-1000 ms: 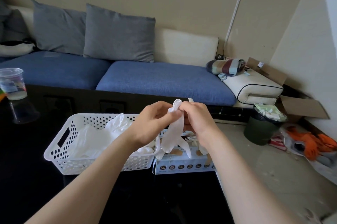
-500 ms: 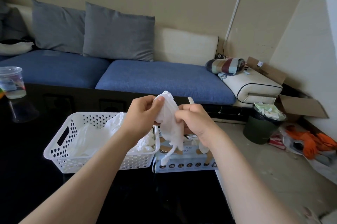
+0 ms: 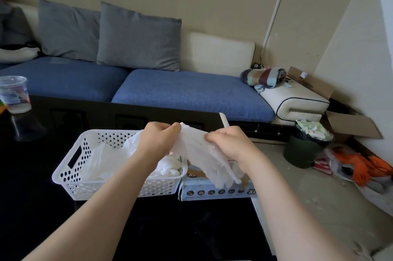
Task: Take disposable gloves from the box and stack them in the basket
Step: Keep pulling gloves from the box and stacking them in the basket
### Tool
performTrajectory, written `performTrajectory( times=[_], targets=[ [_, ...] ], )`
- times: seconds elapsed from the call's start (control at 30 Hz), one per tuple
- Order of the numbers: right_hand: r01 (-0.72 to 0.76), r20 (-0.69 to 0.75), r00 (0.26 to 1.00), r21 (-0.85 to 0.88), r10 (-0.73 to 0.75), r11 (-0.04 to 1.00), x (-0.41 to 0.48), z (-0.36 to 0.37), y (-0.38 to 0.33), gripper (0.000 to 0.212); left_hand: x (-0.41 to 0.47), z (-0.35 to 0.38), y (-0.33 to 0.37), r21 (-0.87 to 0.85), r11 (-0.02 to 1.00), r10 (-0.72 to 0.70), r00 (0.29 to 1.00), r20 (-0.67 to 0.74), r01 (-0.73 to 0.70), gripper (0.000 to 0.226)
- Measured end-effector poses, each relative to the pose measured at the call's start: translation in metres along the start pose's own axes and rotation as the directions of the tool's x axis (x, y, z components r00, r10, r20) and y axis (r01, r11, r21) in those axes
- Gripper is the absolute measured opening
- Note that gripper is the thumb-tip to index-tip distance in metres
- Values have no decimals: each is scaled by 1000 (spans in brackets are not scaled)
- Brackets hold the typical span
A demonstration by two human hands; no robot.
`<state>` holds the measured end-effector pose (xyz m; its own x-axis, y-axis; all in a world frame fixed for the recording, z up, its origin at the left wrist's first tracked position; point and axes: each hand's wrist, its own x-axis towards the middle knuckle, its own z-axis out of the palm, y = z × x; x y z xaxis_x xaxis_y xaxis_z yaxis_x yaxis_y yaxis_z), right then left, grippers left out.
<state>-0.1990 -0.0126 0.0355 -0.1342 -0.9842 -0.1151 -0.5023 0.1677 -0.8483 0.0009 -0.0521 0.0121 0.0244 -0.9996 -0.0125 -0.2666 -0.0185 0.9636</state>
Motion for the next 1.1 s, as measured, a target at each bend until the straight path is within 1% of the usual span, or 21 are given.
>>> performTrajectory(
  times=[0.1, 0.17, 0.23, 0.33, 0.4, 0.47, 0.57, 0.63, 0.73, 0.8, 0.87, 0.93, 1.0, 1.07, 1.1],
  targets=[
    [114, -65, 991, -90, -120, 989, 3, 8, 5, 26, 2, -4, -1, 45, 998, -47, 999, 16, 46, 20],
    [190, -87, 976, -104, -199, 976, 7, 10, 7, 22, 1, -5, 1, 45, 998, -41, 999, 26, 40, 16],
    [233, -99, 966, -61, -238, 971, 9, 11, 5, 21, -1, -7, 3, 32, 999, -10, 999, 43, 9, 26],
    [211, -69, 976, 62, -207, 976, 10, 13, 0, 24, -3, -8, 4, 17, 994, 108, 992, 71, -110, 49],
    [170, -33, 985, 148, -167, 974, 9, 15, -6, 26, -4, -10, 6, 7, 980, 199, 977, 77, -201, 54],
    [126, 15, 991, 237, -133, 963, 8, 17, -10, 29, -6, -13, 9, -28, 970, 244, 967, 74, -242, 55],
    [78, 126, 984, 317, -124, 945, 9, 21, -12, 38, -4, -21, 9, -104, 975, 209, 971, 113, -197, 47],
    [47, 187, 975, 340, -117, 939, 12, 28, -12, 38, -4, -28, 8, -162, 976, 164, 980, 113, -144, 42],
    [-31, 236, 970, 372, -62, 928, 16, 37, -15, 33, -3, -41, 8, -235, 969, 91, 995, 39, -80, 40],
    [-60, 258, 966, 361, -37, 931, 18, 42, -17, 29, -1, -50, 6, -216, 975, 47, 999, -2, -46, 35],
    [-73, 261, 965, 358, -24, 931, 20, 48, -22, 28, 0, -63, 1, -180, 983, 10, 999, -42, -17, 32],
    [-77, 241, 970, 344, -9, 936, 19, 53, -26, 27, 0, -72, -3, -160, 987, -29, 999, -33, 23, 30],
    [-47, 199, 980, 287, -12, 957, 18, 58, -31, 25, 1, -80, -7, -129, 990, -53, 999, -11, 52, 29],
    [5, 134, 990, 227, -37, 974, 18, 66, -37, 21, 2, -89, -11, -80, 988, -133, 991, 3, 133, 28],
    [32, 99, 994, 201, -53, 979, 18, 70, -39, 19, 4, -93, -14, -90, 982, -170, 985, -20, 168, 28]
  ],
)
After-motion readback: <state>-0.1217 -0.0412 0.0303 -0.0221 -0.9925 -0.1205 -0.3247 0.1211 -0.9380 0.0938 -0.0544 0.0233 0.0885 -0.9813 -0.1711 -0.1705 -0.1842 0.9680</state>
